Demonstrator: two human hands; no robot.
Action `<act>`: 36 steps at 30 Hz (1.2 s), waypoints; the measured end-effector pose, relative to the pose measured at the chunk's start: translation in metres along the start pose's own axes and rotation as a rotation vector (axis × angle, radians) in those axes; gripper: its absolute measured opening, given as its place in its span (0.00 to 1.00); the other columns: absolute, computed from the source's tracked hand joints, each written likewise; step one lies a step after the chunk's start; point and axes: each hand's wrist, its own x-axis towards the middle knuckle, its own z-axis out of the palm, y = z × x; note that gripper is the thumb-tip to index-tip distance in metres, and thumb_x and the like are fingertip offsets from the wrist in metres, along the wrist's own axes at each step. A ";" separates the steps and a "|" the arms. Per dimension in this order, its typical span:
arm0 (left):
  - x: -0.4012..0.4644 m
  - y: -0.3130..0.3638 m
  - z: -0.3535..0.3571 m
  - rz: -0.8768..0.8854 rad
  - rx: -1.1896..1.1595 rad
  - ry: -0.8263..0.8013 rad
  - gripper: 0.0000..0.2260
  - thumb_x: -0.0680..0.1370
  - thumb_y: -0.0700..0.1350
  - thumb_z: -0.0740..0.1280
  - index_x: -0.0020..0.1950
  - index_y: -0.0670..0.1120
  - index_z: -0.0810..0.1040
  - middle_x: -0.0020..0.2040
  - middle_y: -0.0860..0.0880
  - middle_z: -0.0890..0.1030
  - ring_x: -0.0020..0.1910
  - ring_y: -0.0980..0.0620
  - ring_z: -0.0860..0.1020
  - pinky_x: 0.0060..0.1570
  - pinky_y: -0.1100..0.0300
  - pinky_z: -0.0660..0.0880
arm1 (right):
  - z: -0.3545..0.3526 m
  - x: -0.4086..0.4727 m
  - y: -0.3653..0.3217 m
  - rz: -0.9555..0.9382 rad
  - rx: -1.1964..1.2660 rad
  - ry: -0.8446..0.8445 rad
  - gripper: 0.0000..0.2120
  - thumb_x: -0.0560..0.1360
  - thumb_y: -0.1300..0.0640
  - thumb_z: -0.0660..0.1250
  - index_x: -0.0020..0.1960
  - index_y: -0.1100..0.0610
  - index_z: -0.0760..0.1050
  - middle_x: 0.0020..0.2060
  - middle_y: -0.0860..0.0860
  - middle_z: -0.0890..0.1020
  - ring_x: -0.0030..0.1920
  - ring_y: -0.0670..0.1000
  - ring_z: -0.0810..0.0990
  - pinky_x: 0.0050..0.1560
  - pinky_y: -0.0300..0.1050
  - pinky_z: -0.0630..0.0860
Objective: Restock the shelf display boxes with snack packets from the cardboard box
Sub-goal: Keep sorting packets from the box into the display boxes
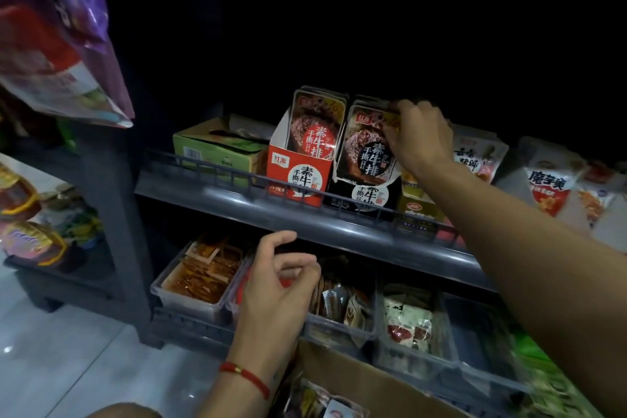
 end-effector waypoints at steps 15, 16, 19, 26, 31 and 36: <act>-0.025 -0.068 0.004 -0.051 1.234 -1.006 0.18 0.79 0.51 0.66 0.69 0.57 0.73 0.65 0.48 0.74 0.56 0.47 0.79 0.49 0.61 0.73 | -0.017 -0.253 0.012 -0.368 0.270 -0.647 0.06 0.77 0.50 0.59 0.52 0.46 0.73 0.43 0.45 0.80 0.38 0.48 0.81 0.39 0.49 0.81; -0.026 -0.072 0.006 -0.081 1.266 -1.054 0.17 0.80 0.50 0.66 0.69 0.54 0.74 0.65 0.47 0.73 0.57 0.45 0.79 0.48 0.61 0.72 | -0.005 -0.276 0.016 -0.329 0.275 -0.759 0.06 0.78 0.51 0.59 0.52 0.46 0.73 0.43 0.46 0.81 0.37 0.47 0.80 0.38 0.48 0.81; -0.029 -0.076 0.007 -0.109 1.315 -1.046 0.14 0.82 0.47 0.64 0.67 0.51 0.76 0.57 0.49 0.75 0.55 0.48 0.79 0.48 0.61 0.72 | 0.031 -0.332 0.016 -0.207 0.346 -1.001 0.08 0.79 0.51 0.62 0.55 0.49 0.77 0.45 0.49 0.83 0.42 0.51 0.82 0.44 0.52 0.83; -0.020 -0.083 0.002 -0.126 1.230 -0.793 0.05 0.81 0.45 0.64 0.52 0.57 0.76 0.55 0.48 0.81 0.54 0.48 0.79 0.50 0.60 0.73 | 0.089 -0.394 -0.045 0.008 0.665 -1.216 0.17 0.77 0.44 0.69 0.56 0.56 0.77 0.53 0.60 0.82 0.53 0.61 0.81 0.48 0.49 0.76; -0.022 -0.085 0.000 -0.141 1.112 -0.675 0.09 0.79 0.45 0.65 0.56 0.57 0.78 0.53 0.50 0.83 0.52 0.51 0.80 0.56 0.54 0.77 | 0.097 -0.425 -0.064 0.323 0.699 -1.130 0.06 0.76 0.54 0.70 0.48 0.57 0.78 0.49 0.57 0.85 0.52 0.57 0.84 0.47 0.48 0.79; -0.021 -0.089 -0.003 -0.148 1.056 -0.630 0.13 0.80 0.44 0.66 0.65 0.54 0.77 0.51 0.47 0.85 0.53 0.52 0.82 0.55 0.56 0.78 | 0.097 -0.394 -0.046 0.428 0.796 -1.214 0.06 0.76 0.58 0.72 0.53 0.56 0.79 0.46 0.50 0.81 0.47 0.48 0.79 0.42 0.41 0.77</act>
